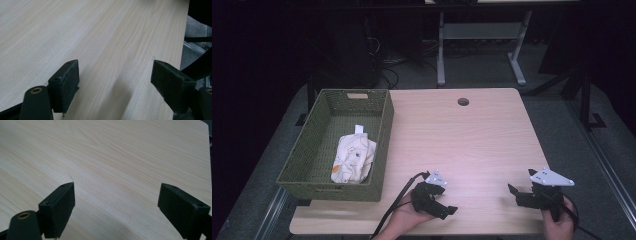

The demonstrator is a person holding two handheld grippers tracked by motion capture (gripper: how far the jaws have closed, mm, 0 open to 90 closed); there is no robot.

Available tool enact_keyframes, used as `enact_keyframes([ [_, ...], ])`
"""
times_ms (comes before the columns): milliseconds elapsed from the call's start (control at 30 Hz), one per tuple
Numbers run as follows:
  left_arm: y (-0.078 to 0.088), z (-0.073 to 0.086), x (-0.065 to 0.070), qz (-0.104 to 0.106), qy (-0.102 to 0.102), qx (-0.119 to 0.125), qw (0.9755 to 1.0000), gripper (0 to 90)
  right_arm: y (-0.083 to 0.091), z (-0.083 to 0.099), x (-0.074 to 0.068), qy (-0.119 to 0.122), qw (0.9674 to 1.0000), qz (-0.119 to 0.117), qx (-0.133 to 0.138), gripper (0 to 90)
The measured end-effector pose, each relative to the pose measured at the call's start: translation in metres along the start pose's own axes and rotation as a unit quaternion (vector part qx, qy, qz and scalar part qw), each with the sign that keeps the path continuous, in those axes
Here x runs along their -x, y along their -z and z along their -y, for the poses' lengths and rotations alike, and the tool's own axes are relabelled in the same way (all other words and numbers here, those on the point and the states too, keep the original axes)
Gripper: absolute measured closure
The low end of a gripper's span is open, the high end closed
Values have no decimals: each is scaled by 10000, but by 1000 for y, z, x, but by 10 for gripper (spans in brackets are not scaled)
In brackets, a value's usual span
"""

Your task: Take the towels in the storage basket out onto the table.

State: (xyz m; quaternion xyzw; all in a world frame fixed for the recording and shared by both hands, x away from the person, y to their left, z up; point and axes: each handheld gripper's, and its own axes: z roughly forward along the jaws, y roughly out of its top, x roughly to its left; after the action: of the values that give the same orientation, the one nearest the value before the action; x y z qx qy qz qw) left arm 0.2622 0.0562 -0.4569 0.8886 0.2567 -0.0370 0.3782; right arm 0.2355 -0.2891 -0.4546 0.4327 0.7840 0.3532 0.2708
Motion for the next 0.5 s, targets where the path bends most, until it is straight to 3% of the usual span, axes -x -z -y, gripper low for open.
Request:
enact_keyframes([
  [167,3,-8,-4,-37,23,25,10000,228,-1,-1,-2,43,10000,31,-36,139],
  [500,23,-38,-24,-81,177,-221,9996,224,-2,-1,-3,31,10000,34,-31,139],
])
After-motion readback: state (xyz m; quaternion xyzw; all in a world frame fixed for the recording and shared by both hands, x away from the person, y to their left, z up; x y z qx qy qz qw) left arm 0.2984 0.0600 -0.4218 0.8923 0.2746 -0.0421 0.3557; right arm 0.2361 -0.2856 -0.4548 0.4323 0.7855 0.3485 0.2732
